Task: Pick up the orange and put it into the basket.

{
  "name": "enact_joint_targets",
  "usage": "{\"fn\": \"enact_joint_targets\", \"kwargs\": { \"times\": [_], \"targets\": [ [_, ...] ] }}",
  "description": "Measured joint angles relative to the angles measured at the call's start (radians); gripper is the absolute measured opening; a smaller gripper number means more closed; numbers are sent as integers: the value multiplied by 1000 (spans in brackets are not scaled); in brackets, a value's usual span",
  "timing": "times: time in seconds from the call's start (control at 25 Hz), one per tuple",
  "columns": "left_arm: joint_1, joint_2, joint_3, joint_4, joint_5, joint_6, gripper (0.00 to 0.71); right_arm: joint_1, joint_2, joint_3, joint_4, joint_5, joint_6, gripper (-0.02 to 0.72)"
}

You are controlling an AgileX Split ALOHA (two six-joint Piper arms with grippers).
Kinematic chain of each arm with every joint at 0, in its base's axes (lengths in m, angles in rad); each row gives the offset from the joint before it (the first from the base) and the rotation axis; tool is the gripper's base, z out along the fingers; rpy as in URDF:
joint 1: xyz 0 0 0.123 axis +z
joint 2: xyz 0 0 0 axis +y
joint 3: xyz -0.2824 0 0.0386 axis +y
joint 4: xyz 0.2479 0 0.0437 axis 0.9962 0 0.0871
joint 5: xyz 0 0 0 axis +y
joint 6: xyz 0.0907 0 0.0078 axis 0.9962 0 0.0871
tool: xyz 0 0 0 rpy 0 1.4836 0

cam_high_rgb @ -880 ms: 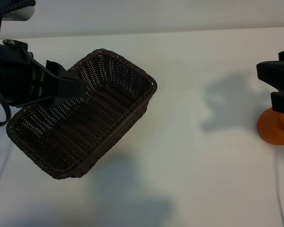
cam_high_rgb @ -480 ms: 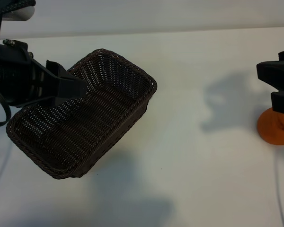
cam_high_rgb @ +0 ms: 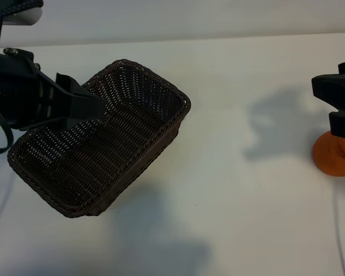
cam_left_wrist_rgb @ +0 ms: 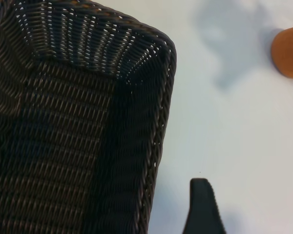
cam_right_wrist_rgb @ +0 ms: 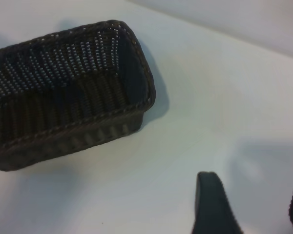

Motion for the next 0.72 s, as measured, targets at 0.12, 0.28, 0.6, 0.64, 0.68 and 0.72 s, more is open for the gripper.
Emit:
{"fn": "enact_joint_targets", "kwargs": {
  "times": [0.12,0.28,0.6,0.64,0.68,0.72],
  "targets": [
    [0,0,0,0,0,0,517,0,0,0,0,0,0,393],
    [0,0,0,0,1,0,517,0,0,0,0,0,0,393],
    [0,0,0,0,42,-7,517,0,0,0,0,1,0,393],
    [0,0,0,0,53,-15,517,0,0,0,-2,2,0,393],
    [0,0,0,0,66,-29,517,0,0,0,-2,2,0,393],
    [0,0,0,1,76,-42,517,0,0,0,-2,2,0,393]
  ]
}}
